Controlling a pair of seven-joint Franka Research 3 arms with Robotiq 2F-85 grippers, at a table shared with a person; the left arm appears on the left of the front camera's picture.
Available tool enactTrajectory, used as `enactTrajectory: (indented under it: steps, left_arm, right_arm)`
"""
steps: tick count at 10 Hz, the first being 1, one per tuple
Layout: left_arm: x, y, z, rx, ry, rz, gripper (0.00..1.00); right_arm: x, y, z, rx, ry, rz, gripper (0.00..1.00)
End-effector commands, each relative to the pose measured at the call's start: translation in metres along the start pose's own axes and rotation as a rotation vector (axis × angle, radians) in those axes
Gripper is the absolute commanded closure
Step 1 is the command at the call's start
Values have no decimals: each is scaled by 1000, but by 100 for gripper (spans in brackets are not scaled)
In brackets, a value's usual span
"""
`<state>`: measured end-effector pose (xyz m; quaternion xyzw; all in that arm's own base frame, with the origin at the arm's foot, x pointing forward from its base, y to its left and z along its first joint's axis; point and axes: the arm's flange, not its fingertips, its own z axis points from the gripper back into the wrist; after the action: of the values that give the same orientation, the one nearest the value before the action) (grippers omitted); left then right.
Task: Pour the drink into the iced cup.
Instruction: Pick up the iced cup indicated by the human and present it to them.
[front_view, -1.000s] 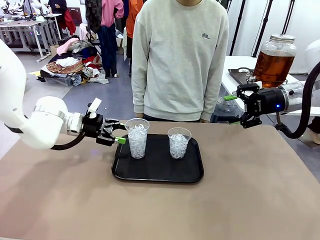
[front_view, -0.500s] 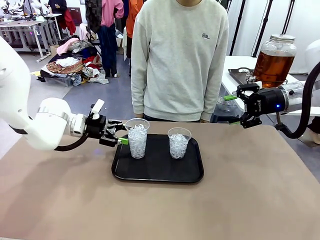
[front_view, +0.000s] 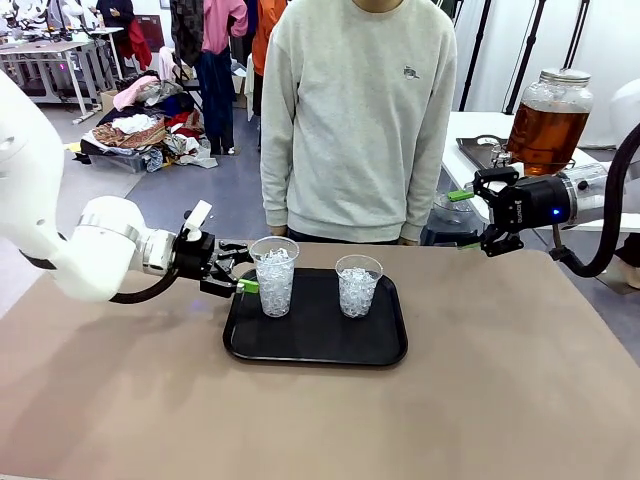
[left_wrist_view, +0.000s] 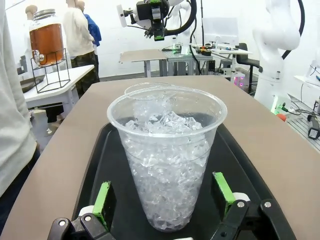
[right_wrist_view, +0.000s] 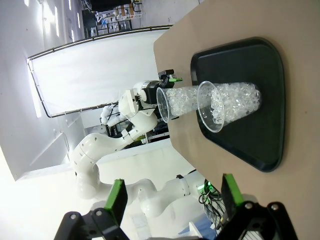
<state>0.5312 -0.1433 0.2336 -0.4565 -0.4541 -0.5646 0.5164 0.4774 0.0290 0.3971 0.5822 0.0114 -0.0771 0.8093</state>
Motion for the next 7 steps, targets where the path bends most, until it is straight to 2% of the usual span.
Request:
enactTrajectory:
  steps: [1, 7]
  left_arm:
    - [1, -6, -6, -9, -8, -25, 0]
    - [8, -3, -29, -8, -15, 29, 0]
  right_arm:
    - [0, 2, 0, 1, 1, 3, 0]
    - [0, 2, 0, 1, 1, 3, 0]
